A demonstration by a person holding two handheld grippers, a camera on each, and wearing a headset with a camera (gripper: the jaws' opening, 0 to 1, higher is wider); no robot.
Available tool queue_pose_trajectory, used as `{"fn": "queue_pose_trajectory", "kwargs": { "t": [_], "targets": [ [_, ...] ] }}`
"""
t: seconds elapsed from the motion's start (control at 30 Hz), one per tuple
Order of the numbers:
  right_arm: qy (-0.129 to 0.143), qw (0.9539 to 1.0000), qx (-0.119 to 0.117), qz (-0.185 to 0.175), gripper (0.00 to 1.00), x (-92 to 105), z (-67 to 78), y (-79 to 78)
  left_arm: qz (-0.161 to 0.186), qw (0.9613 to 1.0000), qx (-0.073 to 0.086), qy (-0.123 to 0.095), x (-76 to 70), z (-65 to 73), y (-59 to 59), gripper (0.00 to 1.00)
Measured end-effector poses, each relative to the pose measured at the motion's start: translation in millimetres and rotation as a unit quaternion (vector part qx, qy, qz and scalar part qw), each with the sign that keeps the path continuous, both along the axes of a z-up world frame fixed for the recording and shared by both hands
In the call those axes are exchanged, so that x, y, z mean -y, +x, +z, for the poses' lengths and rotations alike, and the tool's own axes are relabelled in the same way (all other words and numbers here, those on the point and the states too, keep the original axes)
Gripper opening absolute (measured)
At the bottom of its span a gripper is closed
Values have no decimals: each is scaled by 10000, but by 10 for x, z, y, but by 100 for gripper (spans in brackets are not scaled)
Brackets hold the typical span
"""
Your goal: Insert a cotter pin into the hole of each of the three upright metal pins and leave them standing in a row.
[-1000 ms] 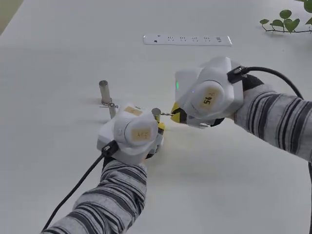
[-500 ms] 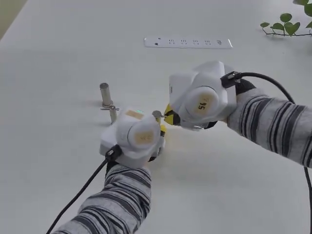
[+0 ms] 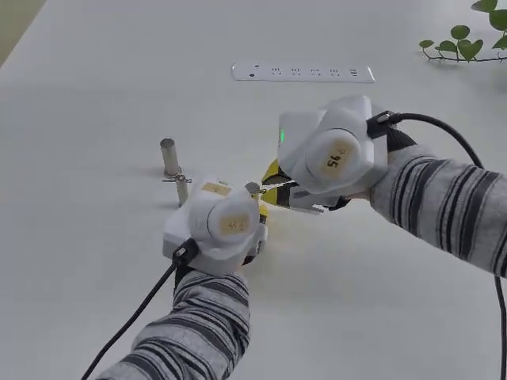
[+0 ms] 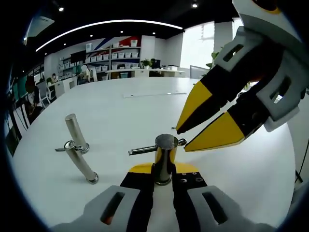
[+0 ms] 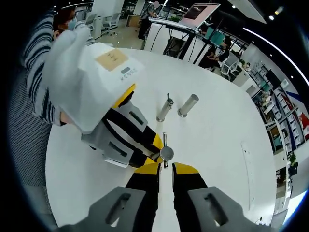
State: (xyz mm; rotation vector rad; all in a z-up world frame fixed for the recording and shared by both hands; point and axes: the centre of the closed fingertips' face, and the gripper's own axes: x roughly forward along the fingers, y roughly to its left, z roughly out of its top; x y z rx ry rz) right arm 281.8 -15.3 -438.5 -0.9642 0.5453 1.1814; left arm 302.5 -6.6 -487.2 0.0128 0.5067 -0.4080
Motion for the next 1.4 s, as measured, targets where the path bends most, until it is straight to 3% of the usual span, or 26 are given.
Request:
{"fn": "queue_pose_trajectory", "kwargs": {
  "t": [0.23, 0.67, 0.9, 1.1, 1.4],
  "targets": [
    [-92, 9999, -17, -49, 0, 19, -52, 32, 25, 10000, 3, 16, -2, 0, 2, 10],
    [-15, 9999, 5, -100, 0, -31, -48, 59, 82, 9999, 61, 72, -10, 3, 29, 10],
    [33, 9992, 110, -393, 4, 75, -12, 141, 51, 9996, 175, 238, -46, 8, 86, 9],
    [139, 9968, -6, -789, 3, 198, -19, 187, 54, 9995, 174, 243, -60, 11, 133, 9],
    [189, 9953, -30, -950, 5, 237, -24, 176, 121, 9998, 110, 152, -75, 14, 198, 9]
  ]
}}
